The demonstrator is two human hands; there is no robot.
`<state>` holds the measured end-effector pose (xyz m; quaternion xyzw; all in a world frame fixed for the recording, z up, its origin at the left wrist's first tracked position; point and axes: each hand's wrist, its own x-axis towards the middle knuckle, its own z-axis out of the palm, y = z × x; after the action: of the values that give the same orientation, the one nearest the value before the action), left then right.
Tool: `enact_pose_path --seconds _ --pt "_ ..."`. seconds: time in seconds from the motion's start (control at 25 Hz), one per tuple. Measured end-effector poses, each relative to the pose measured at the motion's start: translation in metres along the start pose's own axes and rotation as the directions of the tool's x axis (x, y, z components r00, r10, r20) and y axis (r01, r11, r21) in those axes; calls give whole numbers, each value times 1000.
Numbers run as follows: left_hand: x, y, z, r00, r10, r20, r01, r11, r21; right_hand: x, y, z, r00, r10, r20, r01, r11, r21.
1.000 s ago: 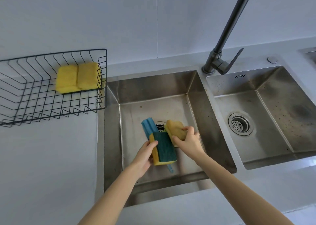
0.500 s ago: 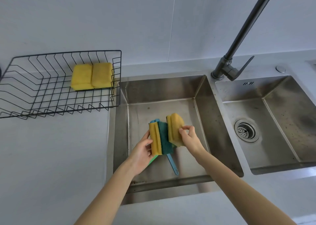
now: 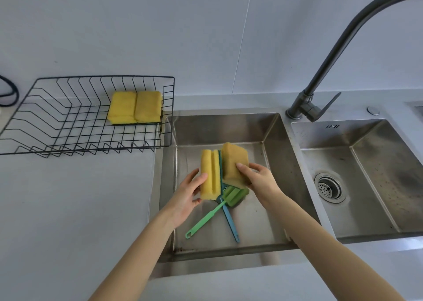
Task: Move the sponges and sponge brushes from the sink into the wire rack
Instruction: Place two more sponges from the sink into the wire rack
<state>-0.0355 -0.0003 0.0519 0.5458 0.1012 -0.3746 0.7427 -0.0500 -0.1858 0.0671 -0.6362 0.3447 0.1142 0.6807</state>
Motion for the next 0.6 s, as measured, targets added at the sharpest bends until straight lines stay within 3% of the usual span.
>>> enact_pose_path --seconds 0.32,0.6 --pt "-21 38 -12 977 167 -132 -162 986 48 -11 -28 26 987 -134 85 136 990 -26" --pt "-37 69 -37 881 294 -370 -295 954 57 -13 -63 56 964 -229 137 242 967 -85"
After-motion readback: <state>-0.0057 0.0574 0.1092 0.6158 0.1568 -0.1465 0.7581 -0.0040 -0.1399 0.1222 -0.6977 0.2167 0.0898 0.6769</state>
